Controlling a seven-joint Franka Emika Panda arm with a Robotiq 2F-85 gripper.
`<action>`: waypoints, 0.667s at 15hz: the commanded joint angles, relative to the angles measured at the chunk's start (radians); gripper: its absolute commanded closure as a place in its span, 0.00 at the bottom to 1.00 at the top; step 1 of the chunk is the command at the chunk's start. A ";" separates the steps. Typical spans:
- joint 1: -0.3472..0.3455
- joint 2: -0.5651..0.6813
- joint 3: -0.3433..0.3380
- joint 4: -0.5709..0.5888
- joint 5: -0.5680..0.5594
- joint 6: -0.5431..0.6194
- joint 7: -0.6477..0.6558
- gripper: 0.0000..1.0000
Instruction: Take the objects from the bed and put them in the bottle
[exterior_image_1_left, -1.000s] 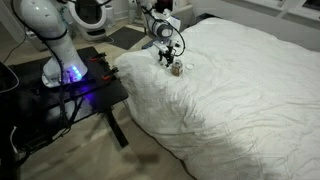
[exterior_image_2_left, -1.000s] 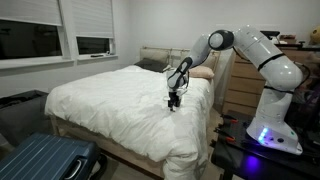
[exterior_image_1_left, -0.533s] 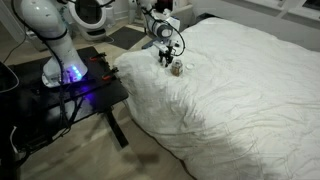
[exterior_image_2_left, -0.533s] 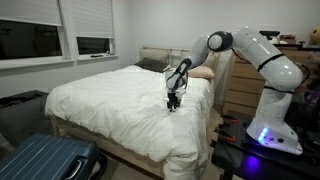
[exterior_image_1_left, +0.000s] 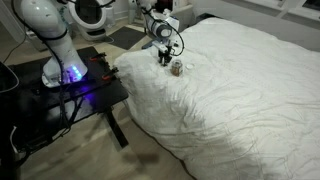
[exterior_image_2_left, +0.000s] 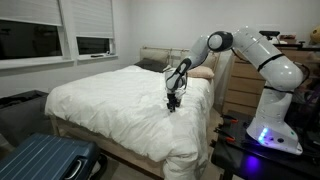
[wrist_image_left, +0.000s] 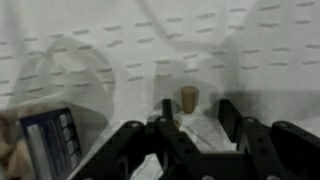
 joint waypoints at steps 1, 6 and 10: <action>-0.013 -0.036 0.016 -0.041 0.013 -0.036 0.006 0.48; -0.019 -0.069 0.017 -0.097 0.020 -0.039 0.009 0.41; -0.026 -0.095 0.010 -0.122 0.019 -0.033 0.011 0.45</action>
